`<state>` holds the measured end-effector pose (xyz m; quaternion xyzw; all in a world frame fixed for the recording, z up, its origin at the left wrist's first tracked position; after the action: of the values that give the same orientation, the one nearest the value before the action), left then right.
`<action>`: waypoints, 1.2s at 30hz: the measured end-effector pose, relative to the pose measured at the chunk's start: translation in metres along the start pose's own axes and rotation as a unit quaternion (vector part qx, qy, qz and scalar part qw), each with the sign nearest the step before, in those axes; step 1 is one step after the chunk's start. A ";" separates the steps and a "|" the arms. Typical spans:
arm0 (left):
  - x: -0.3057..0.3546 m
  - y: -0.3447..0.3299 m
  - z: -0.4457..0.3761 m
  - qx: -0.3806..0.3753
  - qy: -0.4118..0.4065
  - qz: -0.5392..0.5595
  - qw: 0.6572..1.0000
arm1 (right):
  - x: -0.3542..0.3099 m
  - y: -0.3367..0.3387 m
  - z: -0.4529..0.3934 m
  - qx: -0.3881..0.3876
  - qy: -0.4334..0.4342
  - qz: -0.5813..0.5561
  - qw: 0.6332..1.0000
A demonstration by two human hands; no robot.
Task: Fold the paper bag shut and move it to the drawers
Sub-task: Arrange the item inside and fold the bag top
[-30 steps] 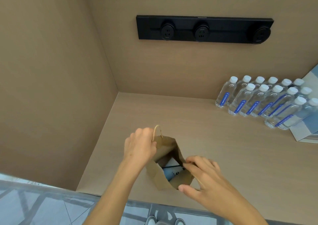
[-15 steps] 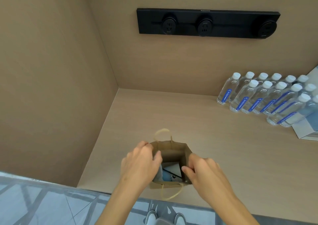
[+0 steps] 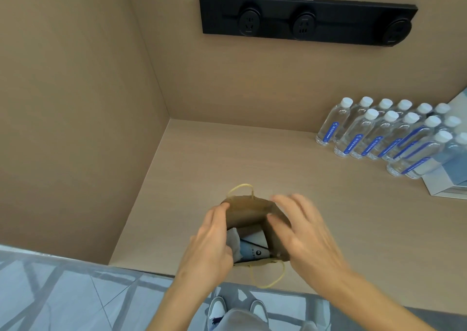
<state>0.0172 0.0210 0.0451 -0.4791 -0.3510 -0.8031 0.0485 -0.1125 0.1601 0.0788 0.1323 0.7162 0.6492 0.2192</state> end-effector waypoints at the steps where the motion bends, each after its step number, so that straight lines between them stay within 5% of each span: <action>1: 0.000 0.000 -0.001 0.000 0.000 0.012 1.000 | 0.001 0.001 0.000 -0.024 0.059 0.000 0.998; 5: 0.002 0.000 0.000 -0.008 -0.023 0.026 0.999 | 0.001 0.002 0.000 -0.160 0.265 0.138 0.941; 11: 0.000 -0.010 0.004 -0.016 -0.041 0.034 0.998 | -0.017 -0.024 -0.047 -0.371 0.071 0.189 0.906; 17: 0.003 -0.015 0.005 -0.025 -0.044 0.041 0.998 | -0.022 -0.097 -0.065 -0.536 0.068 0.194 0.819; 25: 0.010 -0.019 0.006 -0.036 -0.039 0.039 0.998 | -0.015 -0.126 -0.063 -0.483 -0.085 0.071 0.869; 30: 0.010 -0.019 0.007 -0.034 -0.052 0.035 0.997 | -0.015 -0.123 -0.056 -0.346 -0.110 0.055 0.930; 36: 0.007 -0.018 0.003 -0.031 -0.067 0.056 0.996 | -0.029 -0.117 -0.057 -0.377 -0.150 -0.040 0.913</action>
<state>0.0086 0.0382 0.0422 -0.5522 -0.3006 -0.7758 0.0546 -0.1035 0.0827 -0.0289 0.1068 0.3816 0.8342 0.3836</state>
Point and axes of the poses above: each hand's wrist, its own z-axis away from the middle knuckle, its own y-axis out of the back of the hand, x = y × z, the point moved 2 cm from there along -z, towards the middle knuckle, and after that the axes turned 15 degrees about z, right-handed, at the moved point
